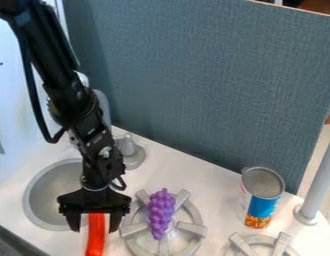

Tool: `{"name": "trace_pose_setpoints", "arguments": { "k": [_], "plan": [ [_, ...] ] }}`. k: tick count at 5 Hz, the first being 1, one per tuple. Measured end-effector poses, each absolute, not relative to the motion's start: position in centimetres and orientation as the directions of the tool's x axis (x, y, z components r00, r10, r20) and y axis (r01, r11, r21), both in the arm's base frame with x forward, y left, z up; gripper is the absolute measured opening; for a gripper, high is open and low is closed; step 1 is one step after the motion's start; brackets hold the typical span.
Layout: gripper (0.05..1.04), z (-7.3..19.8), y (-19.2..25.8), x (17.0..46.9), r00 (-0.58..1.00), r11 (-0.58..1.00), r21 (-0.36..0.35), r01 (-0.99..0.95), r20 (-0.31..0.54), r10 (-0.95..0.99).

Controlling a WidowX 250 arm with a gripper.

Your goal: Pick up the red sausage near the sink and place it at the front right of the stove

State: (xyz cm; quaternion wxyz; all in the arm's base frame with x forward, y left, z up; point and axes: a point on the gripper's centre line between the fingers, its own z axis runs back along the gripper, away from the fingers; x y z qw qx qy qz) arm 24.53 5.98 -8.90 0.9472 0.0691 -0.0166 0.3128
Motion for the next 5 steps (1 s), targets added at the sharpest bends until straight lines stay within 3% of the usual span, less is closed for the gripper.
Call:
{"name": "trace_pose_setpoints", "arguments": {
  "k": [2,3,4,5],
  "plan": [
    [0.995,-10.7,8.1,24.6,0.782,0.772,0.142,-0.62,0.025,0.623],
    [0.921,-11.0,8.2,24.7,0.772,0.764,0.12,-0.633,0.033,0.635],
    [0.662,-11.3,7.7,24.6,0.763,0.759,0.095,-0.644,0.02,0.646],
    [0.544,-8.8,6.7,24.5,0.767,0.766,0.046,-0.642,0.063,0.639]
  ]
}}
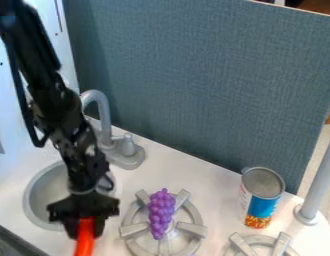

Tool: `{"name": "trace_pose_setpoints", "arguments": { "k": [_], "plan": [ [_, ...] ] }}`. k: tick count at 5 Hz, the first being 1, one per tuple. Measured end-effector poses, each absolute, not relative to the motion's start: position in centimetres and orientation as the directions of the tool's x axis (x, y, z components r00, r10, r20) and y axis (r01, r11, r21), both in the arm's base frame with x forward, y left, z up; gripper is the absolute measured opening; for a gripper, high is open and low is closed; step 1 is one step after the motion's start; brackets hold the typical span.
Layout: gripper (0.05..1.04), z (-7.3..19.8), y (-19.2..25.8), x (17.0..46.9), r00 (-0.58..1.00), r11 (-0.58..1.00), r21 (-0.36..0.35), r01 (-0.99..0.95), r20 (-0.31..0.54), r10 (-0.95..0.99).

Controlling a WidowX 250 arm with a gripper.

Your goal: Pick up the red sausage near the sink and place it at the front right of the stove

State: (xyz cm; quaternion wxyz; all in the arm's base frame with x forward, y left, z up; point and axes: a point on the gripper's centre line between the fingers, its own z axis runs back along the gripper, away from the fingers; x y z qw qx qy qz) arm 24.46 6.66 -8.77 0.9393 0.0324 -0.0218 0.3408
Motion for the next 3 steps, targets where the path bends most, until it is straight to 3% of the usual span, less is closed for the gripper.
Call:
{"name": "trace_pose_setpoints", "arguments": {
  "k": [1,2,3],
  "plan": [
    [0.544,-3.7,2.7,26.5,0.83,0.845,-0.007,-0.535,0.183,0.527],
    [0.544,-0.4,-0.3,27.0,0.886,0.914,-0.008,-0.407,0.24,0.396],
    [0.544,-0.4,-4.5,28.1,0.954,0.973,-0.088,-0.215,0.193,0.229]
  ]
}}
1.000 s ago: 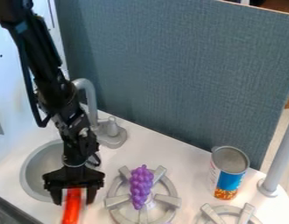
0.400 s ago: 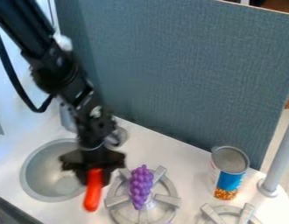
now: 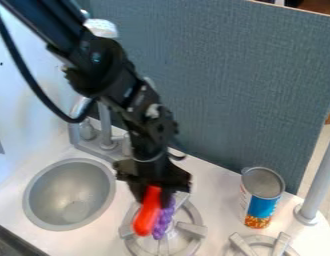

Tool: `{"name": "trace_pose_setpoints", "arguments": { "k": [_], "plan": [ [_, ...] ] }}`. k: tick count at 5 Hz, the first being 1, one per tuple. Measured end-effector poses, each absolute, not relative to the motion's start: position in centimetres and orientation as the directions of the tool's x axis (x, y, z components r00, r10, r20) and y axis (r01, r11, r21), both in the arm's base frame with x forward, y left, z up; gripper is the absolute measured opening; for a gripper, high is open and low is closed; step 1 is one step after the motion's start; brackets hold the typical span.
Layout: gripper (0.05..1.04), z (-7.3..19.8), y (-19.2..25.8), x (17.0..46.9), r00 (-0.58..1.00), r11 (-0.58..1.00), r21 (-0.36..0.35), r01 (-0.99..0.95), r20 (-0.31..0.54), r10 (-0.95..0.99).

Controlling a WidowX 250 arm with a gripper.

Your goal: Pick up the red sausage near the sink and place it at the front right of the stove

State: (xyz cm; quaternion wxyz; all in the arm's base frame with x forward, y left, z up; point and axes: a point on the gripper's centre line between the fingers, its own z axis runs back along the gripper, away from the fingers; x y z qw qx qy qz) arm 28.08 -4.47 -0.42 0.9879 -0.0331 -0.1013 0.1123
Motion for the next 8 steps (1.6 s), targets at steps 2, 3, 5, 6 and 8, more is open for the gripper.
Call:
{"name": "trace_pose_setpoints", "arguments": {
  "k": [2,3,5,6,8],
  "plan": [
    [0.544,-1.8,-12.4,29.5,0.989,0.989,-0.104,0.106,0.118,-0.094],
    [0.544,-1.7,-14.1,29.6,0.962,0.958,-0.104,0.265,0.088,-0.257],
    [0.544,-4.1,-15.6,29.3,0.881,0.868,-0.156,0.472,0.056,-0.469],
    [0.544,-6.2,-16.0,29.3,0.829,0.817,-0.139,0.56,0.075,-0.555],
    [0.543,-6.6,-17.8,30.1,0.71,0.701,-0.114,0.704,0.102,-0.696]
  ]
}}
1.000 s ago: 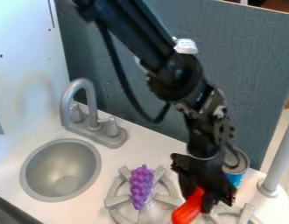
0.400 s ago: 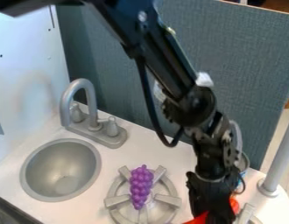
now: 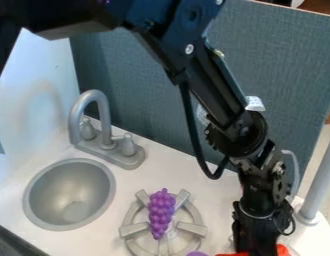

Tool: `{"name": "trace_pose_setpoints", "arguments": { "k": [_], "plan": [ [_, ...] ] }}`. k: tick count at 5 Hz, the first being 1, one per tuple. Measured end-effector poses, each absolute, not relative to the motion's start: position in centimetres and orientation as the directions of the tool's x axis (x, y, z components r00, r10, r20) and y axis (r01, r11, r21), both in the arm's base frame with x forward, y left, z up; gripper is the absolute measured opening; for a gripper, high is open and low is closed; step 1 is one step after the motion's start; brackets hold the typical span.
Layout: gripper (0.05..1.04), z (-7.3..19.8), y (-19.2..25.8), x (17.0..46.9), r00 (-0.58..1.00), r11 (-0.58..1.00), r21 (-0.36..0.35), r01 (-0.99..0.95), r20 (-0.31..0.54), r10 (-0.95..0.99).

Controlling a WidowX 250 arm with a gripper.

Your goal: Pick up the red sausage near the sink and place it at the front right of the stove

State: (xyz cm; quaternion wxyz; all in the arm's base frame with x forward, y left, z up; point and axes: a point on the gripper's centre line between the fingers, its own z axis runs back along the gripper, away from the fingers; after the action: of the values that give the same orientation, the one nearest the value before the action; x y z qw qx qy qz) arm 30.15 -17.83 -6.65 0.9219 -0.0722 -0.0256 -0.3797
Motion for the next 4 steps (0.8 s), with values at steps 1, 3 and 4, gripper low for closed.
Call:
{"name": "trace_pose_setpoints", "arguments": {
  "k": [1,3,4],
  "plan": [
    [0.543,-6.2,-18.6,30.3,0.708,0.692,-0.152,0.706,0.121,-0.696],
    [0.543,-6.8,-19.9,30.7,0.755,0.725,-0.234,0.648,0.072,-0.652],
    [0.596,-7.6,-20.0,30.9,0.78,0.75,-0.243,0.615,0.042,-0.625]
  ]
}}
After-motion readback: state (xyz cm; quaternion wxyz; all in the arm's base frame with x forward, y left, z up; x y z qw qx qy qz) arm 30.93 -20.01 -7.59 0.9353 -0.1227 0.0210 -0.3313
